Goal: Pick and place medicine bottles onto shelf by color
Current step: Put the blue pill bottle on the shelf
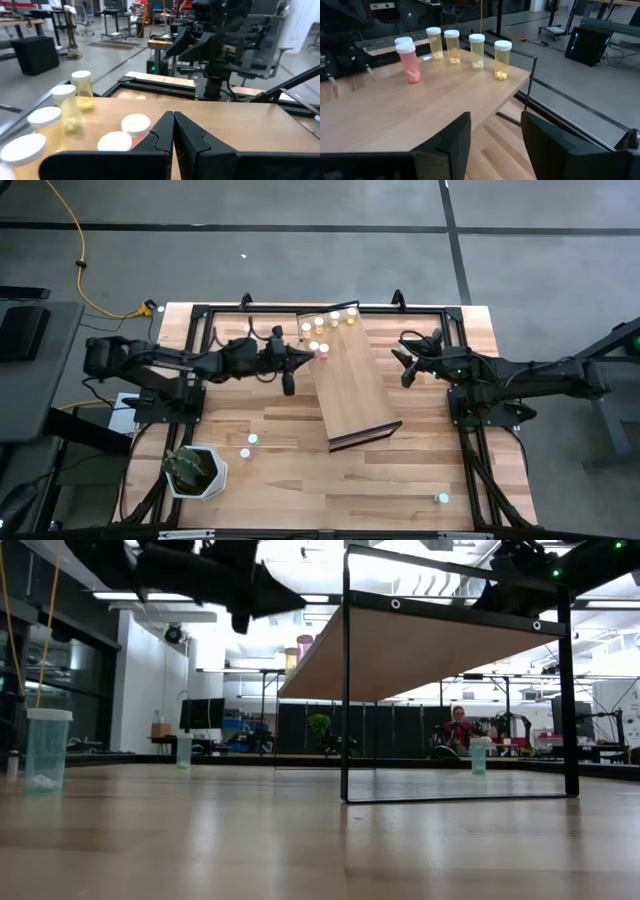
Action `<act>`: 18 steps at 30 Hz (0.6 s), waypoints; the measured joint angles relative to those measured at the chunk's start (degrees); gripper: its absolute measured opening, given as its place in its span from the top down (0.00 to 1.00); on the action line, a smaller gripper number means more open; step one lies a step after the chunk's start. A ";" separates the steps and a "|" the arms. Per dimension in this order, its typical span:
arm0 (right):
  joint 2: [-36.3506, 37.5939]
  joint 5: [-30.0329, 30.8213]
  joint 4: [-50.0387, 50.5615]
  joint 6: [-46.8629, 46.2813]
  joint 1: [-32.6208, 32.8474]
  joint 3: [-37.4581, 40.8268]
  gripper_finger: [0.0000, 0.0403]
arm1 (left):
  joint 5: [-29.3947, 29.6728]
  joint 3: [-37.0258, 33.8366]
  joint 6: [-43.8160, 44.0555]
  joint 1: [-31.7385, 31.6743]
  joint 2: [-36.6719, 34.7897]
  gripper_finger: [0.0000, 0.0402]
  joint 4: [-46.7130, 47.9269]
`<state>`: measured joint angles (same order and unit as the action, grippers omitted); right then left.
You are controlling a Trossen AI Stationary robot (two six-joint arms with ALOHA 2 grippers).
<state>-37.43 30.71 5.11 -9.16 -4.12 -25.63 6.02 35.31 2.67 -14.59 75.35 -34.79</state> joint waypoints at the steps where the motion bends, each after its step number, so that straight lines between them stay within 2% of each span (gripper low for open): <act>1: -0.13 0.10 -0.01 -0.34 0.00 0.04 0.59 | -1.15 0.00 0.36 -0.73 0.86 1.00 -1.21; 8: -0.46 0.10 -0.01 -1.34 0.00 0.07 0.59 | -1.65 -0.79 -0.31 -2.59 0.09 1.00 -5.48; 15: -0.47 0.06 0.85 -3.04 0.00 0.07 0.59 | 4.44 -14.06 -0.43 -2.83 -5.05 1.00 -28.44; 18: -0.48 0.05 0.91 -3.14 0.00 0.07 0.59 | 5.15 -16.60 0.16 -3.64 -8.07 1.00 -27.94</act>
<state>-37.91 30.76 6.02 -12.30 -4.12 -25.56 11.17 18.71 2.83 -18.23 67.28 -62.73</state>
